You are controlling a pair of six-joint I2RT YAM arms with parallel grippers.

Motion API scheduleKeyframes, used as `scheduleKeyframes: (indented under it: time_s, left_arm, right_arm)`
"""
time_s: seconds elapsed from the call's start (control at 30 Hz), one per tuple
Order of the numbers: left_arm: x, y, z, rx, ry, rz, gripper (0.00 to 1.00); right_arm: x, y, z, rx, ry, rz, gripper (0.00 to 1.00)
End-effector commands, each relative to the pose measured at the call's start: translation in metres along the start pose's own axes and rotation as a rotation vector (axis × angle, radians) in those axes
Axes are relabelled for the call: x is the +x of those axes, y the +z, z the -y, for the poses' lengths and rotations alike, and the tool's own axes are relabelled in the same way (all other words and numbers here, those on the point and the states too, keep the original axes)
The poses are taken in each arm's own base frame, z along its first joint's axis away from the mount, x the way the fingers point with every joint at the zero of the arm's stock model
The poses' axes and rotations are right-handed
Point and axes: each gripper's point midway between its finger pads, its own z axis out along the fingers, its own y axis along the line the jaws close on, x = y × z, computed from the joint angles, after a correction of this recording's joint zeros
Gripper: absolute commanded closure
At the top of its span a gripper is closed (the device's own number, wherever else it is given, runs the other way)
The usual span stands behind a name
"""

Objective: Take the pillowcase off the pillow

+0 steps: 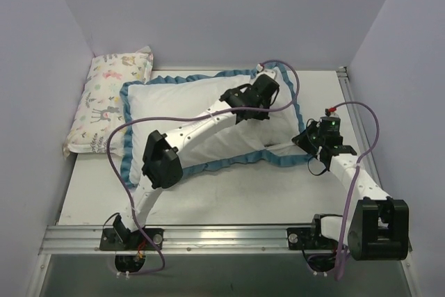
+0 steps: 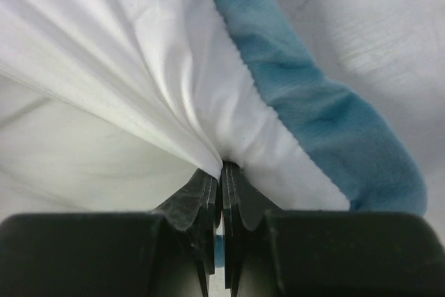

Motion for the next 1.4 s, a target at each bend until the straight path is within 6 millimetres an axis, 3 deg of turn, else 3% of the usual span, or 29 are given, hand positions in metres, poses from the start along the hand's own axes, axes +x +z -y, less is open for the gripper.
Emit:
scheduleKeyframes:
  time_s: [0.0, 0.07, 0.3, 0.43, 0.53, 0.57, 0.63, 0.67, 0.7, 0.77, 0.8, 0.83, 0.9, 0.93, 1.1, 1.2, 1.37]
  left_arm:
    - [-0.09, -0.062, -0.084, -0.142, -0.107, 0.192, 1.0]
    - [-0.104, -0.08, -0.093, -0.137, -0.126, 0.225, 1.0]
    - [-0.124, -0.12, -0.116, -0.105, -0.164, 0.268, 1.0]
    - [-0.125, -0.138, -0.113, -0.038, -0.157, 0.261, 1.0]
    - [-0.111, -0.151, -0.112, -0.004, -0.152, 0.236, 1.0]
    - [-0.108, -0.165, -0.112, 0.019, -0.152, 0.244, 1.0]
    - [-0.075, -0.154, -0.107, 0.058, -0.136, 0.179, 1.0]
    - [-0.07, -0.169, -0.104, 0.087, -0.137, 0.196, 1.0]
    - [-0.04, -0.152, -0.105, 0.082, -0.136, 0.149, 1.0]
    - [-0.022, -0.16, -0.1, 0.111, -0.148, 0.149, 1.0]
    - [-0.014, -0.155, -0.099, 0.12, -0.169, 0.15, 1.0]
    - [0.012, -0.143, -0.103, 0.107, -0.168, 0.107, 1.0]
    - [0.021, -0.142, -0.095, 0.143, -0.193, 0.118, 1.0]
    - [0.034, -0.137, -0.094, 0.14, -0.186, 0.094, 1.0]
    - [0.052, -0.133, -0.077, 0.165, -0.184, 0.097, 1.0]
    - [0.06, -0.131, -0.071, 0.177, -0.185, 0.091, 1.0]
    - [0.068, -0.134, -0.06, 0.197, -0.169, 0.083, 1.0]
  right_arm:
    - [0.011, -0.008, 0.049, 0.219, -0.02, -0.031, 1.0]
    - [0.011, -0.006, 0.05, 0.225, -0.015, -0.034, 1.0]
    - [0.005, -0.001, 0.057, 0.243, 0.022, -0.031, 1.0]
    - [0.003, 0.009, 0.052, 0.215, 0.056, -0.038, 1.0]
    - [0.002, 0.017, 0.047, 0.195, 0.062, -0.061, 1.0]
    - [-0.002, 0.02, 0.04, 0.167, 0.061, -0.051, 1.0]
    - [-0.002, 0.023, 0.024, 0.097, 0.052, -0.059, 0.97]
    - [0.0, 0.024, 0.013, 0.058, 0.03, -0.068, 0.94]
    - [0.001, 0.024, 0.007, 0.038, 0.009, -0.076, 0.88]
    - [-0.007, 0.019, -0.004, 0.014, -0.02, -0.053, 0.77]
    - [-0.002, 0.015, -0.018, -0.015, -0.065, -0.054, 0.65]
    - [-0.006, 0.007, -0.025, -0.029, -0.082, -0.035, 0.59]
    - [-0.009, -0.004, -0.032, -0.028, -0.121, -0.001, 0.42]
    - [-0.012, -0.016, -0.034, -0.029, -0.137, 0.019, 0.38]
    - [-0.026, -0.06, -0.05, -0.101, -0.191, 0.123, 0.28]
    - [-0.031, -0.086, -0.074, -0.217, -0.246, 0.19, 0.22]
    - [-0.013, -0.085, -0.099, -0.298, -0.371, 0.127, 0.16]
